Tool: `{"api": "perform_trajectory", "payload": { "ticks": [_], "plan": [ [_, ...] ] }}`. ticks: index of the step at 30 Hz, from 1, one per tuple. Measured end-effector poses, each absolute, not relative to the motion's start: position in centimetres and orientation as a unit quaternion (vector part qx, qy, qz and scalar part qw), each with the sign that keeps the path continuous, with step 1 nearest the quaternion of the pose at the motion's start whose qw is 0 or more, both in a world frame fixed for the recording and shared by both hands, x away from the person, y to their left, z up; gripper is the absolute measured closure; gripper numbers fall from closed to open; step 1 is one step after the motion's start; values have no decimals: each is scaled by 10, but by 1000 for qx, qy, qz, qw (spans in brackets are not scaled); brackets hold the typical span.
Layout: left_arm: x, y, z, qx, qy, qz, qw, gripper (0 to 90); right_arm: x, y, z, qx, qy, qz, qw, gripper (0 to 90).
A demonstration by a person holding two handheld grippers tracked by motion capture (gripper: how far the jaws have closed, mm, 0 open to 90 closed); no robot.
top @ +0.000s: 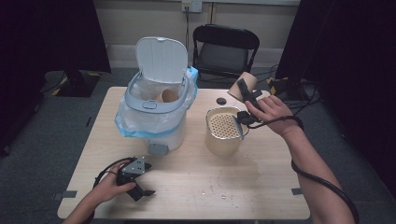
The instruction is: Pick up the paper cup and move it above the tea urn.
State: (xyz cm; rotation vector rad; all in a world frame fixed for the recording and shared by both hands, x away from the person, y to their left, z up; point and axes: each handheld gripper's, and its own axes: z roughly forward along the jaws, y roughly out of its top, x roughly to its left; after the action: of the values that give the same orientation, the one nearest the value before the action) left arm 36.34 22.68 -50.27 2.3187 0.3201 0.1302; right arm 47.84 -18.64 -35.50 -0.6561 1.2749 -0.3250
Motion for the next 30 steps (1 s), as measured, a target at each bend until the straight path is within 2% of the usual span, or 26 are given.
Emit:
{"api": "perform_trajectory", "payload": {
  "ticks": [20, 24, 30],
  "plan": [
    [363, 227, -502, 912, 125, 50, 387, 0, 476, -185, -359, -342, 560, -167, 736, 326],
    [364, 227, -502, 912, 125, 50, 387, 0, 479, -188, -359, -365, 554, -204, 720, 330],
    [364, 227, -502, 912, 125, 50, 387, 0, 473, -185, -365, -383, 556, -196, 711, 328]
  ]
}}
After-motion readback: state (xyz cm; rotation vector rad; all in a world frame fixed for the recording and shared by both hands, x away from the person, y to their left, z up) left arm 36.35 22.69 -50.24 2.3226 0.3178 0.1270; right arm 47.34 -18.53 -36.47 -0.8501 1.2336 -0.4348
